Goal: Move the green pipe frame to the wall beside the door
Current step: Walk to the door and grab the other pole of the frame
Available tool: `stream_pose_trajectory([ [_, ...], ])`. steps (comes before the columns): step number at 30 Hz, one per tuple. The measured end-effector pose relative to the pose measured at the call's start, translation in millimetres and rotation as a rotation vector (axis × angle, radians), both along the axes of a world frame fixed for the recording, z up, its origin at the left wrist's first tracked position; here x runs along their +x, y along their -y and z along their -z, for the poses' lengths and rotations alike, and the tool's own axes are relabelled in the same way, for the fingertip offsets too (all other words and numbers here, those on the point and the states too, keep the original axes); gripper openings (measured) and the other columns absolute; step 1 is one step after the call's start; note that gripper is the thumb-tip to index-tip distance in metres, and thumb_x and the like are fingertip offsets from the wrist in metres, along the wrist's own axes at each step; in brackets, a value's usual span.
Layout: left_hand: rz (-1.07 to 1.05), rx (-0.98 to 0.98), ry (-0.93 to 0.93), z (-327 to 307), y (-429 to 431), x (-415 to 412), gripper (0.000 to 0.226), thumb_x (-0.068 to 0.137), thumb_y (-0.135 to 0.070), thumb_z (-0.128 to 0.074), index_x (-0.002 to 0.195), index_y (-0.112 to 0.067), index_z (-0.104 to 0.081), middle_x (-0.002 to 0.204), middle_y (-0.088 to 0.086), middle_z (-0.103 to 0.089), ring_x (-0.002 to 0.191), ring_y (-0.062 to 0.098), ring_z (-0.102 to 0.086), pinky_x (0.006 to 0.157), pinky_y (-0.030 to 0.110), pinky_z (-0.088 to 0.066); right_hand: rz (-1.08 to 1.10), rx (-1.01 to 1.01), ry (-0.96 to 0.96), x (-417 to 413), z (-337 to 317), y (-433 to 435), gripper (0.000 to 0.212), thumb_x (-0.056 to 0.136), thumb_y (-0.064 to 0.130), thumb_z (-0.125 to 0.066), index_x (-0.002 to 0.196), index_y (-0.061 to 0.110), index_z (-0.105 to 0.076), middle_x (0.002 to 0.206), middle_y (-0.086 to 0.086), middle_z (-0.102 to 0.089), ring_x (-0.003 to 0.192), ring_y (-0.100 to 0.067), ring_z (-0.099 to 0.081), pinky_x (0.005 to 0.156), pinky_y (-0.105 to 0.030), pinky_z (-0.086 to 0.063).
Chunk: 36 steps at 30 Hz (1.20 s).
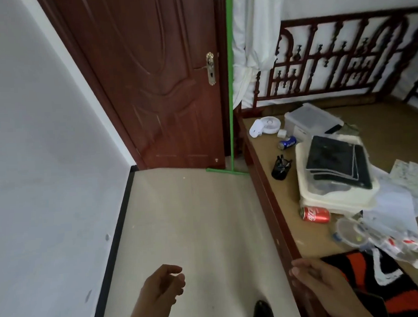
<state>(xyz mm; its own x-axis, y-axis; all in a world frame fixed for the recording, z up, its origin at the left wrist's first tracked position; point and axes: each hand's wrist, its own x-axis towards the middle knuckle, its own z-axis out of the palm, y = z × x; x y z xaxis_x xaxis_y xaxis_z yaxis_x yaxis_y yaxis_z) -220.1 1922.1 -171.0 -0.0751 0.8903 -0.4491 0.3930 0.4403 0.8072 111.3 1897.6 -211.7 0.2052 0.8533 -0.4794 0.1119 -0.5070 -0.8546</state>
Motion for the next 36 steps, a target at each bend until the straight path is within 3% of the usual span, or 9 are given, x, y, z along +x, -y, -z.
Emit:
stream_pose_trajectory([
  [4,0.005,0.063,0.022,-12.0,-82.2,31.7,0.006,0.085,-0.017,-0.065,0.09,-0.016,-0.067,0.079,0.01,-0.074,0.061,0.008,-0.068,0.062,0.028,-0.05,-0.083,0.051,0.044,30.9,-13.3,-98.2,0.01,0.083,0.002,-0.066,0.089,0.009,-0.069,0.08,-0.013,-0.077,0.068,-0.018,-0.071,0.051,-0.018,-0.05],
  [9,-0.038,0.025,0.019,-11.0,-153.1,42.5,0.007,0.087,-0.008,-0.064,0.09,-0.013,-0.068,0.08,0.015,-0.075,0.062,0.012,-0.068,0.061,0.029,-0.051,-0.132,0.097,0.077,44.8,-29.2,-197.7,0.012,0.084,0.01,-0.067,0.086,0.021,-0.069,0.079,-0.001,-0.077,0.072,-0.015,-0.073,0.057,-0.025,-0.052],
  [14,-0.13,-0.066,0.026,10.0,-226.9,36.5,0.005,0.084,-0.002,-0.065,0.084,-0.005,-0.068,0.071,0.021,-0.074,0.061,0.025,-0.066,0.057,0.033,-0.048,-0.137,0.039,0.029,44.7,-8.0,-278.1,0.009,0.086,0.007,-0.063,0.091,0.014,-0.068,0.087,-0.019,-0.075,0.074,-0.025,-0.069,0.056,-0.027,-0.044],
  [18,-0.154,-0.058,0.034,12.4,-309.3,30.8,0.006,0.084,0.0,-0.064,0.083,-0.003,-0.069,0.057,0.012,-0.072,0.062,0.029,-0.065,0.059,0.034,-0.047,-0.124,0.001,0.022,40.0,3.6,-351.5,0.011,0.087,0.002,-0.061,0.097,0.003,-0.065,0.092,-0.03,-0.07,0.072,-0.026,-0.058,0.054,-0.028,-0.038],
  [23,-0.071,0.056,0.021,-18.5,-410.4,31.1,0.011,0.087,-0.003,-0.062,0.087,-0.012,-0.069,0.067,0.011,-0.075,0.066,0.024,-0.067,0.061,0.033,-0.049,-0.116,0.134,0.059,35.0,-20.6,-453.9,0.009,0.088,0.013,-0.062,0.093,0.016,-0.068,0.09,-0.015,-0.074,0.078,-0.028,-0.069,0.057,-0.021,-0.049],
  [26,-0.055,0.114,-0.003,-33.5,-450.4,30.2,0.013,0.087,-0.006,-0.062,0.088,-0.016,-0.069,0.08,0.014,-0.076,0.068,0.02,-0.07,0.063,0.03,-0.052,-0.082,0.198,0.089,36.4,-29.2,-514.0,0.011,0.087,0.018,-0.064,0.096,0.014,-0.068,0.093,-0.021,-0.073,0.085,-0.039,-0.067,0.059,-0.027,-0.049],
  [30,-0.15,0.124,-0.01,-36.4,-486.0,25.9,0.015,0.087,-0.004,-0.062,0.086,-0.017,-0.069,0.078,0.013,-0.076,0.071,0.022,-0.071,0.063,0.031,-0.053,-0.149,0.23,0.075,42.9,-42.2,-599.5,0.012,0.088,0.02,-0.063,0.099,0.017,-0.067,0.09,-0.006,-0.074,0.083,-0.021,-0.071,0.064,-0.027,-0.051],
  [34,-0.317,0.09,-0.009,-24.2,-510.7,28.7,0.012,0.087,-0.002,-0.062,0.086,-0.011,-0.069,0.07,0.007,-0.076,0.074,0.031,-0.07,0.064,0.036,-0.052,-0.155,0.301,0.101,54.2,-42.6,-705.6,0.014,0.088,0.008,-0.062,0.101,0.005,-0.063,0.071,-0.001,-0.068,0.059,-0.008,-0.065,0.058,-0.031,-0.047],
  [36,-0.417,0.067,0.007,-18.0,-524.5,35.3,0.01,0.086,-0.001,-0.062,0.084,-0.007,-0.07,0.065,0.009,-0.076,0.073,0.034,-0.069,0.064,0.038,-0.051,-0.126,0.315,0.119,61.1,-36.4,-767.3,0.019,0.085,0.006,-0.064,0.104,0.001,-0.061,0.073,-0.004,-0.067,0.061,-0.013,-0.064,0.059,-0.032,-0.047],
])
